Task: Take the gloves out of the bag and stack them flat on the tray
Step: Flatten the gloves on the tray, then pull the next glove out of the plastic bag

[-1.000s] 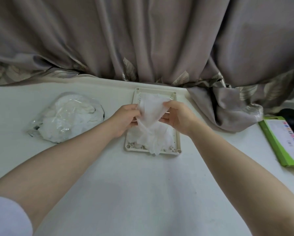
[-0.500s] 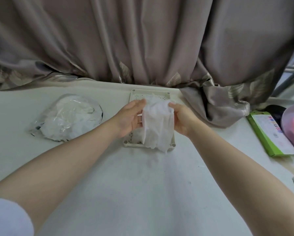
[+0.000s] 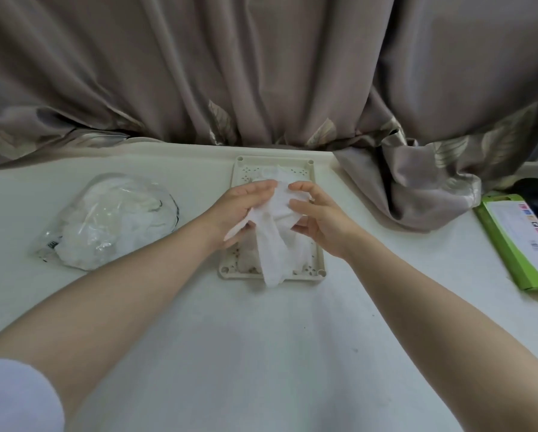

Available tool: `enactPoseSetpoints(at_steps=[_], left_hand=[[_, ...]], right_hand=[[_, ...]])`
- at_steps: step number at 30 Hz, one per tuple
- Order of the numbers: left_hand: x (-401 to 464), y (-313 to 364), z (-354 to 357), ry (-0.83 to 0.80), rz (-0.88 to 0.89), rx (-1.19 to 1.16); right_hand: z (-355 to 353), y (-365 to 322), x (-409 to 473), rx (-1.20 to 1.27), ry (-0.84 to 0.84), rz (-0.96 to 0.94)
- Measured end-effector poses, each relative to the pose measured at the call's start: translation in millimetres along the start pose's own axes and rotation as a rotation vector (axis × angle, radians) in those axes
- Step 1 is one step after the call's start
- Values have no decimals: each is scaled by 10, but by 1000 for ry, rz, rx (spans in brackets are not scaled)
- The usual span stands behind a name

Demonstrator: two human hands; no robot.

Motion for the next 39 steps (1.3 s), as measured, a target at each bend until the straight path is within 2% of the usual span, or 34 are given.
enactPoseSetpoints(at_steps=[3, 7, 10, 13, 16, 19, 22, 24, 26, 32, 36, 39], left_hand=[[199, -84, -74, -50, -54, 96], [482, -304, -242, -142, -114, 303], [694, -403, -328, -198, -85, 548], [814, -424, -295, -229, -17, 675], [847, -467, -279, -218, 15, 628], [855, -487, -319, -109, -5, 525], [827, -494, -316, 6, -91, 209], [801, -521, -296, 68, -152, -11], [749, -565, -276, 124, -218, -133], [614, -651, -266, 342, -199, -13], [536, -688, -192, 297, -272, -18], [517, -653, -176, 356, -194, 79]], right_hand=[[-91, 28, 160, 11, -9, 44], [-198, 41, 364, -75, 76, 130], [-243, 73, 508, -253, 137, 224], [-312, 56, 660, -470, 281, 198], [-381, 35, 760, -625, 343, 117], [-419, -2, 811, -784, 381, 68], [-413, -5, 871, -935, 428, 74], [-394, 12, 882, -866, 438, 122], [-372, 28, 869, -793, 433, 138], [-372, 61, 823, -683, 411, 165], [-402, 67, 809, -534, 396, 177], [-415, 94, 799, -484, 397, 178]])
Point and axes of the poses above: each hand's wrist, its own x-axis towards the middle knuckle, its own z-axis out of the palm, y = z × x, the point moved 3 cm from there along x, towards the middle knuckle, and after that the axes turned 13 degrees about z, right-handed, at the moved point
